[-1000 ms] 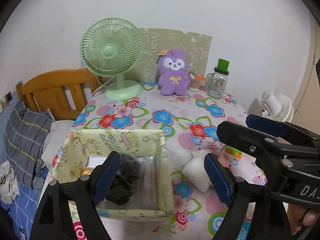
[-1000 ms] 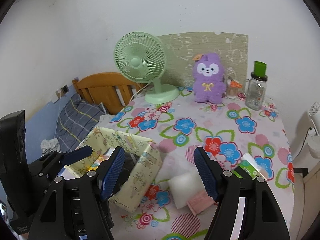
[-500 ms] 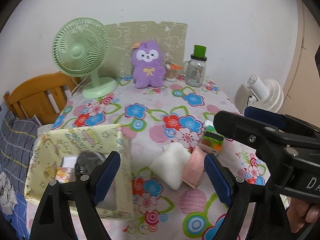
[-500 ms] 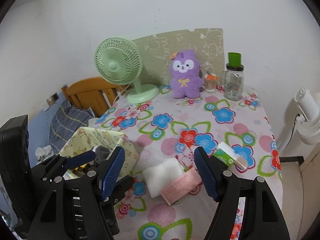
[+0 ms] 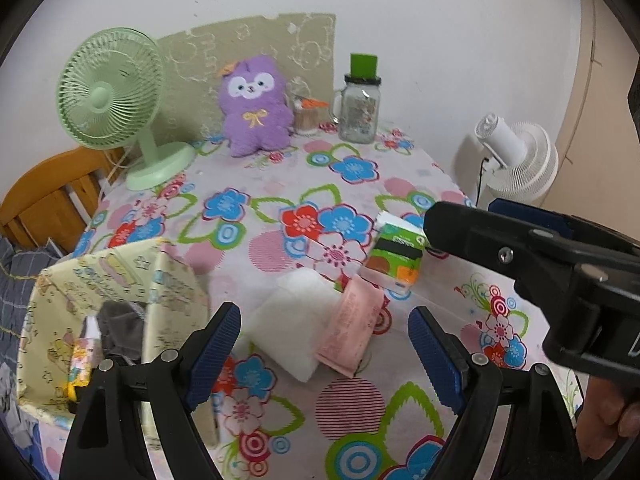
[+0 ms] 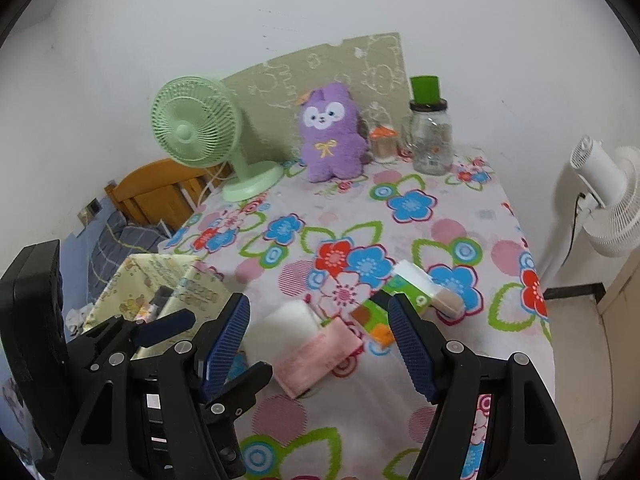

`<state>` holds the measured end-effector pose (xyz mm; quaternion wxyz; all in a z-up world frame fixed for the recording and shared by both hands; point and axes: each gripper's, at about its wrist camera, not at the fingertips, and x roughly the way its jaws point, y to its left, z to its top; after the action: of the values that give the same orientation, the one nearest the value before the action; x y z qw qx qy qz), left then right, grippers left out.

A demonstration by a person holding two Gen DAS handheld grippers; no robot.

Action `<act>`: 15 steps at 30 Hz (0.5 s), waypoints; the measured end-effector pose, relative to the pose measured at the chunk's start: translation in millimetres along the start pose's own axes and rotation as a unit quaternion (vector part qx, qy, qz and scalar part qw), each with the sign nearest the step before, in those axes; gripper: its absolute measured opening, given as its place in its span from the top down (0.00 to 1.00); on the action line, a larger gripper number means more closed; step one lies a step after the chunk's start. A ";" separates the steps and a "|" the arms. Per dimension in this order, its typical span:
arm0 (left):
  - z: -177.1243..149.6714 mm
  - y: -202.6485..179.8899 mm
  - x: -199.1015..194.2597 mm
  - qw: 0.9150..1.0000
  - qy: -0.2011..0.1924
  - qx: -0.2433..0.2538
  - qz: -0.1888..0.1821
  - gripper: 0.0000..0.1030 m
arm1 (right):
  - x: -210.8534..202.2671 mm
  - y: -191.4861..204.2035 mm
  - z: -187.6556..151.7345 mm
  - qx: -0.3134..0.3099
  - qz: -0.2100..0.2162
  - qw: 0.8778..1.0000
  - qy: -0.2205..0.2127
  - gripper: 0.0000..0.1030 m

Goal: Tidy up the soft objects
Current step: 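Move both grippers back toward the pink wipes packet and green tissue pack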

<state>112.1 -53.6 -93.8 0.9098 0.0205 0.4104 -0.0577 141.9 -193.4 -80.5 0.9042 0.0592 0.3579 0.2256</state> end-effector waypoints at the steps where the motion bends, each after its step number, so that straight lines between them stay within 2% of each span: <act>1: -0.5 -2.5 4.8 1.000 0.005 0.003 -0.004 0.15 | 1.7 -3.0 -0.8 0.002 -0.001 1.000 0.002 0.28; 15: -2.7 -13.4 52.1 0.998 0.057 0.010 -0.022 0.15 | 35.7 -37.0 -8.8 0.027 -0.008 0.999 0.033 0.28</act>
<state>142.7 -71.3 -134.4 0.8833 0.0238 0.4611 -0.0810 172.5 -210.8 -119.0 0.8918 0.0730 0.3938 0.2104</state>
